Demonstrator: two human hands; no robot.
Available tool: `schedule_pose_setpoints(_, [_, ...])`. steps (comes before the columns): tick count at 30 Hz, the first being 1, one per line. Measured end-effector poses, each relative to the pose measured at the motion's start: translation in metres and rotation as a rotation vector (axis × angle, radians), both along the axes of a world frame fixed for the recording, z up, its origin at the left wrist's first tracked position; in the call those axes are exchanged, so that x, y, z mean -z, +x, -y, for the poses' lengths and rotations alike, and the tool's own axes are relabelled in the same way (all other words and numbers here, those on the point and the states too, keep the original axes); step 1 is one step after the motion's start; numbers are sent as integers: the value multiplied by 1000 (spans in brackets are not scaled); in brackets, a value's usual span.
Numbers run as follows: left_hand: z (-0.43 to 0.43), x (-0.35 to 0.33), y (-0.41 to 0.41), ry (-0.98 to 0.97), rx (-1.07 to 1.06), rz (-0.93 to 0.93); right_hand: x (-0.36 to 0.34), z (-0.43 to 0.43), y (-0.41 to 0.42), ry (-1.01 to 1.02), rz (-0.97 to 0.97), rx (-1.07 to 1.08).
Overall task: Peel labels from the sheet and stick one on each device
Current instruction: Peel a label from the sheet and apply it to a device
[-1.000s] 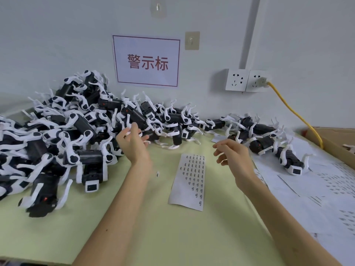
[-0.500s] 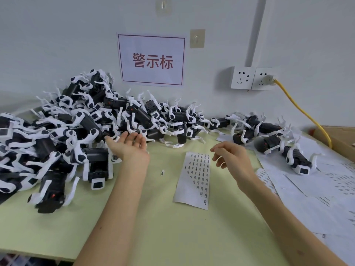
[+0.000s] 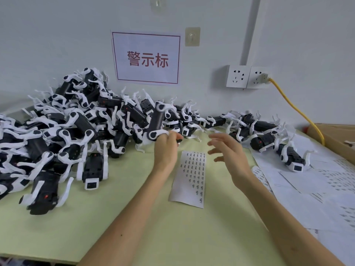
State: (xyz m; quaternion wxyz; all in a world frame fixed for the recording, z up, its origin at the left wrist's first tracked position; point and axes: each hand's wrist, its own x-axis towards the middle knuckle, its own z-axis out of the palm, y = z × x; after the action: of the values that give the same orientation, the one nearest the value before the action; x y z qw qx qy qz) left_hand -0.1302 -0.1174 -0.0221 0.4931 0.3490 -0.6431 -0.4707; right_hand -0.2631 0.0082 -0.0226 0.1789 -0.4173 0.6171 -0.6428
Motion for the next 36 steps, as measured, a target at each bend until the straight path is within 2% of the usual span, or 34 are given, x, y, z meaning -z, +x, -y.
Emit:
schedule_pose_setpoints(3, [-4,7,-1,-162,48,161,-3,-2,-4,-41,21,48])
schedule_pose_setpoints(7, [-9,10,-3,-286,77,149,-7,-5,-7,-62,23,-6])
schedule_pose_setpoints(11, [-14,13,-6,-373,264,151,-7,-5,-5,-13,-100,-103])
schedule_pose_setpoints(14, [-17,9,-5,-264,351,63,-5,-4,-6,-26,-142,-57])
schedule_pose_setpoints(18, [-21,1,-4,61,482,-160,-9,-4,-4,-67,-54,-79])
schedule_pose_setpoints(22, [-15,-2,-4,274,578,-331,-11,-8,-4,-96,52,-113])
schedule_pose_setpoints(26, [-13,-3,-2,300,666,-253,-12,-8,-4,-145,85,-151])
schedule_pose_setpoints(30, [-19,0,-5,236,632,-162,-8,-6,-3,-150,48,-130])
schedule_pose_setpoints(33, [-19,0,-6,253,612,-197,-5,-4,-3,-86,-72,-86])
schedule_pose_setpoints(36, [-22,0,-7,328,557,-192,-3,-5,5,-32,-320,-74])
